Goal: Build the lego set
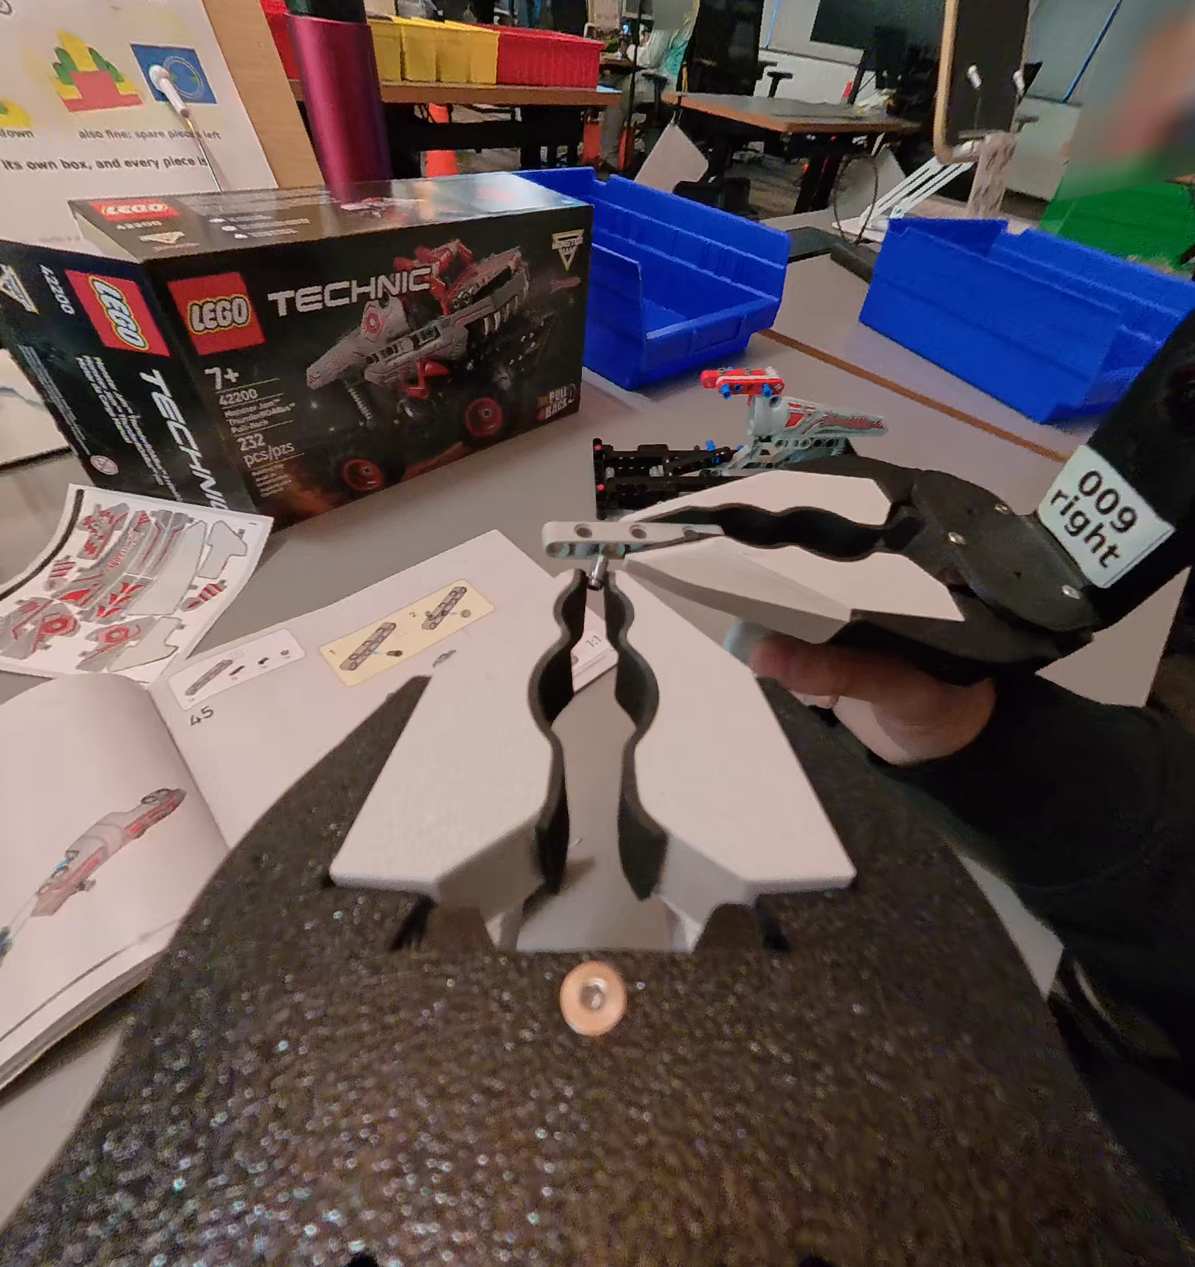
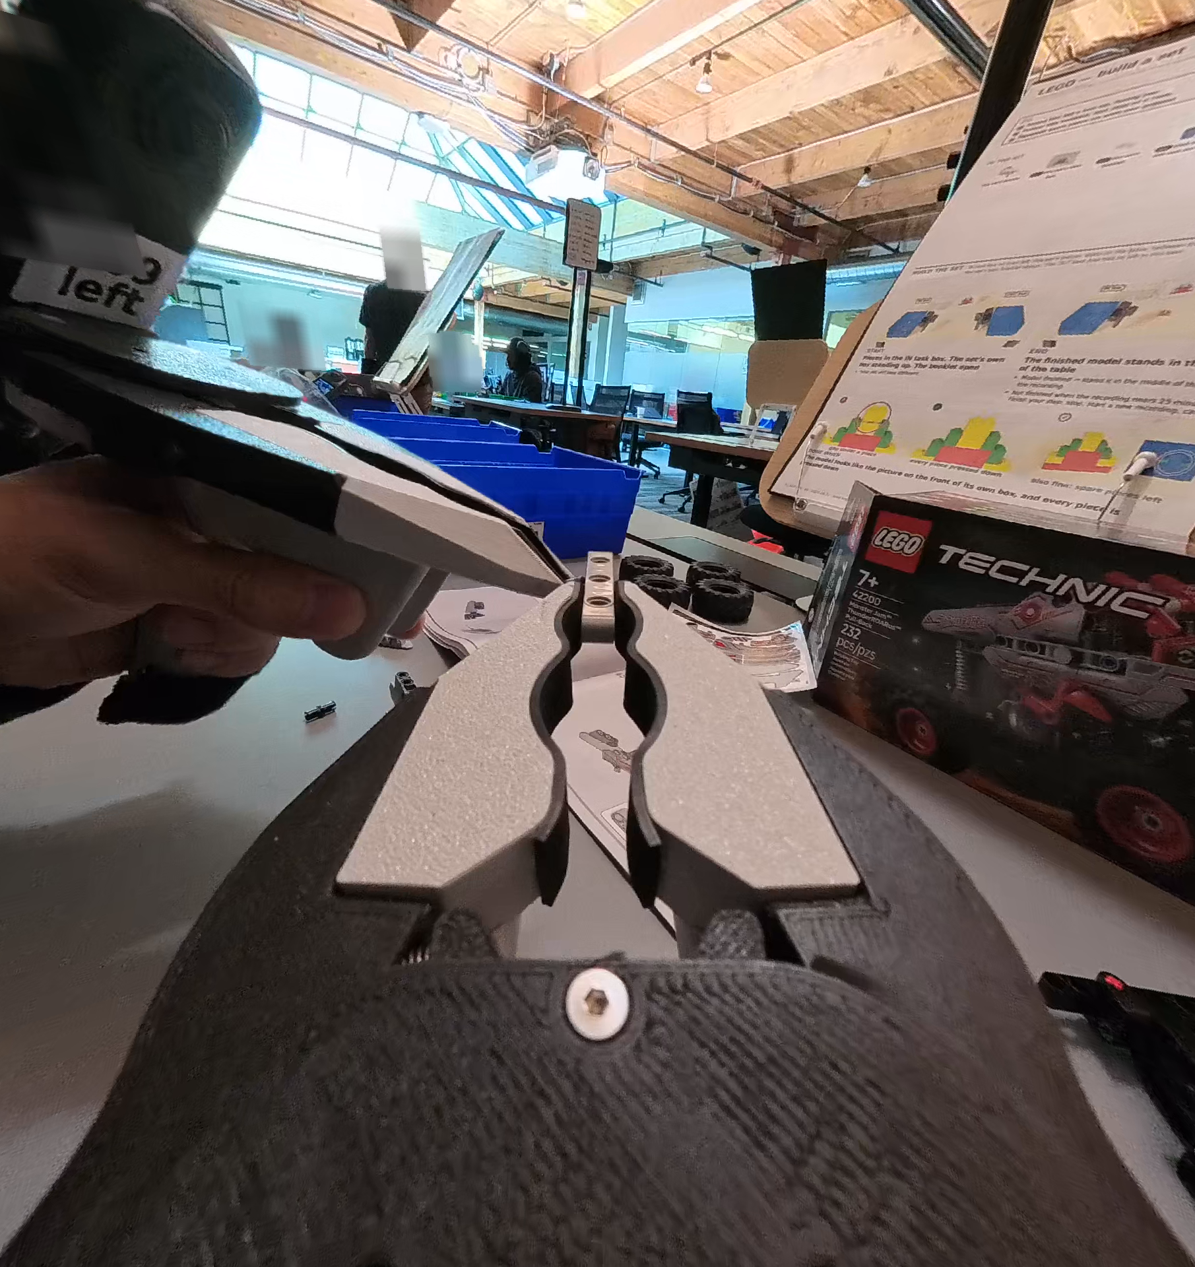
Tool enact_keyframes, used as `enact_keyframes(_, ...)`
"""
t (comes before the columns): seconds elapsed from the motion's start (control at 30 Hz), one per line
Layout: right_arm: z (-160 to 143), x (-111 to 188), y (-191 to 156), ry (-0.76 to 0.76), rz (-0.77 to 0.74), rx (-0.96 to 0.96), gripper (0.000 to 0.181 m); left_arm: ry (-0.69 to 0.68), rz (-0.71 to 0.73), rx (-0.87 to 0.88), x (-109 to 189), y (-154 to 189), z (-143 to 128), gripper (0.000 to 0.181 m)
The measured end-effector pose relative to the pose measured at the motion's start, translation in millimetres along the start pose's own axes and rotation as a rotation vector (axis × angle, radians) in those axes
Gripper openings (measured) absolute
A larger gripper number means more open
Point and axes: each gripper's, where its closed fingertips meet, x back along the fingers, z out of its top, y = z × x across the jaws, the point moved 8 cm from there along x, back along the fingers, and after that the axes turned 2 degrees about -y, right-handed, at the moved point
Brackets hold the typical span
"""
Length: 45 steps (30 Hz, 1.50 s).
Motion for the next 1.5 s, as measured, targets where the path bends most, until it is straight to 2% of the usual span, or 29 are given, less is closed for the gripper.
enact_keyframes(0.47, 2, -2, -4, 0.033, 0.003, 0.03, 0.007, 0.02, -0.076, 0.107, 5, -7, 0, 0.003)
enact_keyframes(0.8, -2, -8, -12, -0.027, -0.045, 0.216, 0.006, -0.001, -0.116, 0.187, 5, -12, -5, 0.003)
enact_keyframes(1.1, -4, -10, -21, -0.069, -0.056, 0.386, 0.006, 0.01, -0.281, 0.452, 9, -26, -15, 0.003)
enact_keyframes(1.27, -3, -10, -21, -0.061, -0.015, 0.295, 0.007, 0.039, -0.357, 0.533, 11, -28, -18, 0.003)
enact_keyframes(1.5, 0, -17, -24, -0.038, -0.087, 0.253, 0.007, 0.104, -0.332, 0.52, 13, -30, -16, 0.003)
